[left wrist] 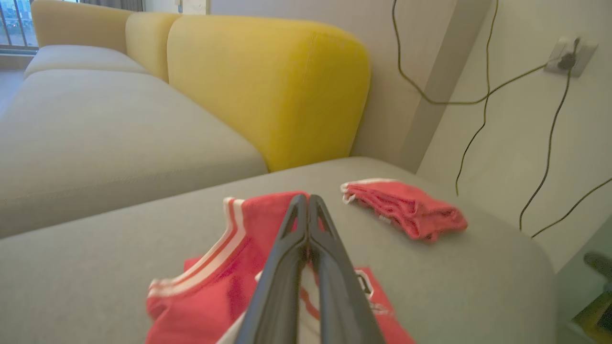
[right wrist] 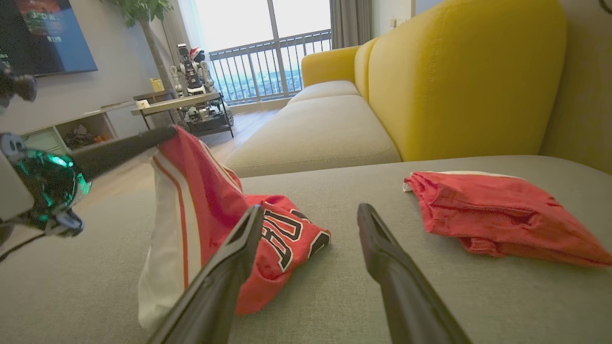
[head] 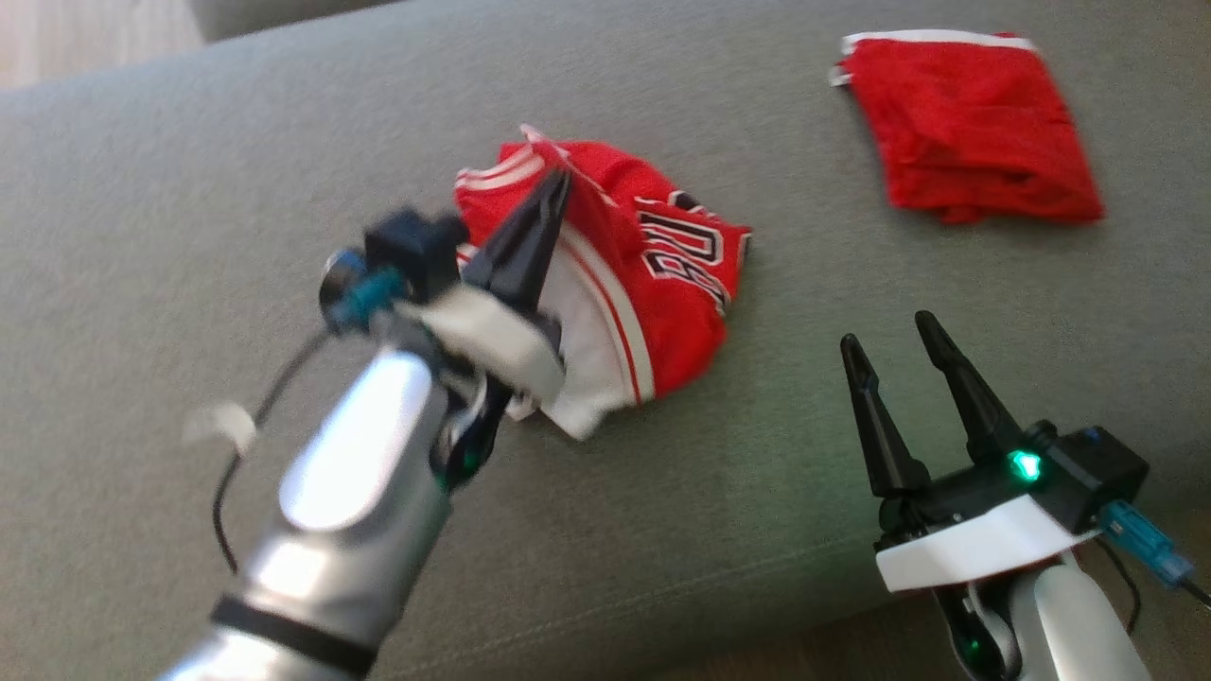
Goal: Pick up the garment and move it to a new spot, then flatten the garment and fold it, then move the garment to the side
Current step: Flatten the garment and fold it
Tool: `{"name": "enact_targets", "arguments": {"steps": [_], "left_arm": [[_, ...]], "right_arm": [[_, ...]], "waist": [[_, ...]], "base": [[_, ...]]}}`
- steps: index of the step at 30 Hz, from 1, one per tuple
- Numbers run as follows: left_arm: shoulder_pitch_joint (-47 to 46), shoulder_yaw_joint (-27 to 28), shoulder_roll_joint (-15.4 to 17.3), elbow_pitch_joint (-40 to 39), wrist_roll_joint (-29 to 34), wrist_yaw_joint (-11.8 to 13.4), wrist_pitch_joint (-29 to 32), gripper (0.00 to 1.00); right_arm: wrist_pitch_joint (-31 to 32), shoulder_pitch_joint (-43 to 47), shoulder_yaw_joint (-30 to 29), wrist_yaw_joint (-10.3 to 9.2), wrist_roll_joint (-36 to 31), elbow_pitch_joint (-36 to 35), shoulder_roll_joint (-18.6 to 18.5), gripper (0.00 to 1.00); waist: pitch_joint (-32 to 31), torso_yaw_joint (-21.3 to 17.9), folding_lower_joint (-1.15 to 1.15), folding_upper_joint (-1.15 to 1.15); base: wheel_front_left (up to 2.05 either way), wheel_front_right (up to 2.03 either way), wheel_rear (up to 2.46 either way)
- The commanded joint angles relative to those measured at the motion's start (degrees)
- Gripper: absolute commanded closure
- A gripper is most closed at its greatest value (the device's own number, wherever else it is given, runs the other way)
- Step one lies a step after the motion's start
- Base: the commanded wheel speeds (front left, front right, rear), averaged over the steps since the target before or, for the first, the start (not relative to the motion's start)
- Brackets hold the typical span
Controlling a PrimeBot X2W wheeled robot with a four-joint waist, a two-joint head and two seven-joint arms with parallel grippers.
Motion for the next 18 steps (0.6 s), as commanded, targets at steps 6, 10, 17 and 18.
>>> {"name": "enact_targets", "arguments": {"steps": [6, 10, 17, 18], "left_arm": [[-13.6, 1.2, 0.4, -8.0, -12.7, -0.9, 4.8, 1.0], [-21.4, 1.9, 0.4, -9.7, -19.2, 0.5, 6.5, 1.0], [-37.6, 2.7, 0.4, -6.2, -25.2, 4.7, 4.0, 1.0], [-39.3, 3.0, 0.4, -5.4, -25.5, 5.2, 3.3, 1.0]], "right_arm": [[-0.5, -1.2, 1.5, -0.02, 2.0, -1.5, -0.4, 0.0], [-0.5, -1.0, 1.6, -0.02, 3.0, -1.4, -0.4, 0.0], [-0.5, -0.4, 1.2, -0.02, 3.9, -1.7, -0.4, 0.0], [-0.5, -0.4, 1.2, -0.02, 3.9, -1.7, -0.4, 0.0]], "waist": [[-5.0, -5.1, 0.0, 0.0], [-6.8, -7.0, 0.0, 0.0], [-8.1, -8.5, 0.0, 0.0], [-8.2, -8.5, 0.0, 0.0]], "base": [[0.0, 0.0, 0.0], [0.0, 0.0, 0.0], [0.0, 0.0, 0.0], [0.0, 0.0, 0.0]]}}
